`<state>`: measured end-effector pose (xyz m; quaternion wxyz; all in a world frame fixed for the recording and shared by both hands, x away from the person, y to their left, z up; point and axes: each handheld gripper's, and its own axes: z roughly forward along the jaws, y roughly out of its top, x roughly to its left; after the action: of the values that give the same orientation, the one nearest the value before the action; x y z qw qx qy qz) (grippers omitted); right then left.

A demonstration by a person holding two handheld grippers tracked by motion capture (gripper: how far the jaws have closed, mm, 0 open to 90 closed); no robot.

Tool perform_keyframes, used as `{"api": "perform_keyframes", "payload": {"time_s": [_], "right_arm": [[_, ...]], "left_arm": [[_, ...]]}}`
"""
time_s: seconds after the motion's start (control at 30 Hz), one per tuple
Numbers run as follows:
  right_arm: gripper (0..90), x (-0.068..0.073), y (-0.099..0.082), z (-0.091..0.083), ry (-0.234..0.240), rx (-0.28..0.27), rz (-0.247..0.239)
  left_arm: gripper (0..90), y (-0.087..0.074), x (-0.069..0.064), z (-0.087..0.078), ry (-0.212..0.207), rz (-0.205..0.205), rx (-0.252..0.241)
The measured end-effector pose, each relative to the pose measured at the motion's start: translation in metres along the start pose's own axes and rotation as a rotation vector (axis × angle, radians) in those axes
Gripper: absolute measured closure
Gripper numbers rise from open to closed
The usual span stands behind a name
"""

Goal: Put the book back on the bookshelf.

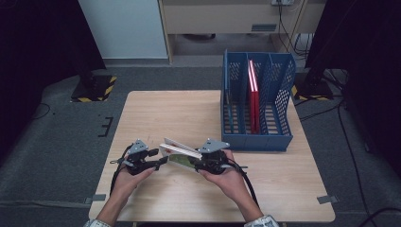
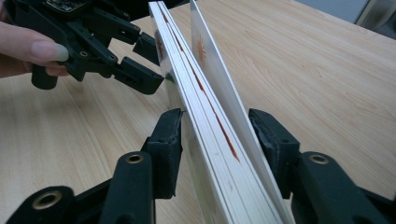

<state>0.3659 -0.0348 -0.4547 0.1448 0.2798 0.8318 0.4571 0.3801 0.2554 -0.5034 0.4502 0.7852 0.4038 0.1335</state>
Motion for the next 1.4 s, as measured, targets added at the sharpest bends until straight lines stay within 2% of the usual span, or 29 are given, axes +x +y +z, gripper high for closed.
{"api": "perform_keyframes", "payload": {"time_s": [0.13, 0.2, 0.3, 0.6, 0.8, 1.1, 1.4], "right_arm": [[58.7, 0.001, 0.001, 0.002, 0.005, 0.002, -0.004], [63.5, 0.001, 0.001, 0.003, 0.016, 0.005, -0.01], [68.4, 0.003, 0.002, 0.001, 0.007, 0.012, -0.015], [74.2, 0.0, 0.001, -0.005, -0.026, 0.031, 0.036], [73.3, 0.0, -0.003, -0.009, -0.041, 0.02, 0.056], [66.1, 0.0, -0.004, -0.002, -0.045, 0.022, 0.04], [65.7, -0.001, -0.011, -0.002, -0.04, 0.008, 0.036]], "left_arm": [[37.0, -0.002, 0.0, -0.001, 0.008, 0.01, 0.01], [36.7, -0.003, 0.001, -0.002, 0.018, 0.019, 0.022], [36.6, -0.004, 0.003, -0.004, 0.024, 0.01, 0.021], [35.9, -0.006, 0.006, -0.005, 0.027, -0.004, 0.03], [34.6, -0.006, 0.006, -0.004, 0.031, -0.004, 0.039], [33.3, -0.007, 0.006, -0.003, 0.04, 0.003, 0.051], [32.8, -0.008, 0.007, -0.003, 0.044, 0.006, 0.054]]}}
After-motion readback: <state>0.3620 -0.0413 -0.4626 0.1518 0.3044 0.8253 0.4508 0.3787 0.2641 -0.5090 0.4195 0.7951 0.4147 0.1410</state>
